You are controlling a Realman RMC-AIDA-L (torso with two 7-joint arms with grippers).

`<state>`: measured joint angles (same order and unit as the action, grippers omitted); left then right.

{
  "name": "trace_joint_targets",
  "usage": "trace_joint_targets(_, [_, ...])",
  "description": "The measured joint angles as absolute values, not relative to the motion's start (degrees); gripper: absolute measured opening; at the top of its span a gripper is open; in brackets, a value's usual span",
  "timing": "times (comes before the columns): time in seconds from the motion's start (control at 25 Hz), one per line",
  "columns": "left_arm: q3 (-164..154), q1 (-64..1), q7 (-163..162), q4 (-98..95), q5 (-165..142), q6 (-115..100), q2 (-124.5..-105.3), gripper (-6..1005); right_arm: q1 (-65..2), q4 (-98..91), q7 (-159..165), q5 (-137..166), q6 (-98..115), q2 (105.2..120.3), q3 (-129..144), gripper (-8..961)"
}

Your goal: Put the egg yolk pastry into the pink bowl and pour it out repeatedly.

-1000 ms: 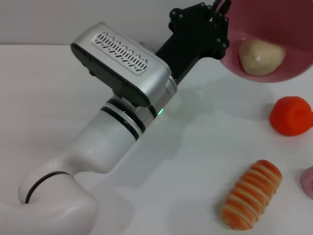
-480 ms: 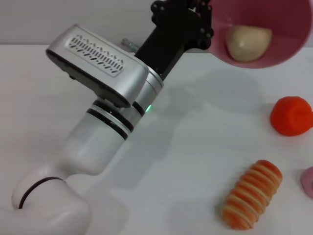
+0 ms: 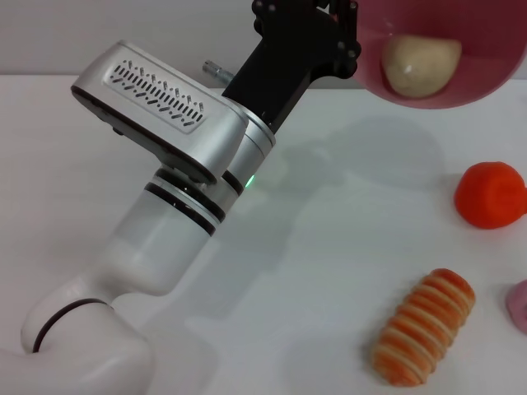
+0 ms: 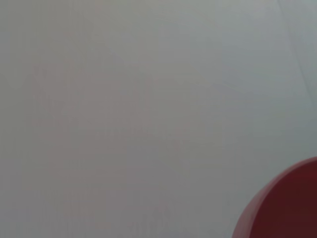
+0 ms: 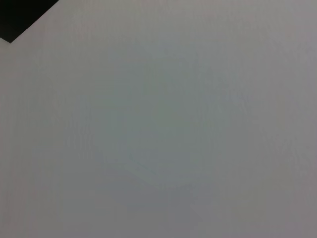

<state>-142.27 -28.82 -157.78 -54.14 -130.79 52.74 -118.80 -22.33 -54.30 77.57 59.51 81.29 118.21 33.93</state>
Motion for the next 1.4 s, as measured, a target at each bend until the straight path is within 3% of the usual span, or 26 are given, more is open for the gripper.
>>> trace_joint_targets(1.4, [-142.4,-28.3,-157.1,-53.4,-131.0,60.1,-118.7,40,-22.3,-54.7,77.5,59.4,80.5,117.86,33.8,390])
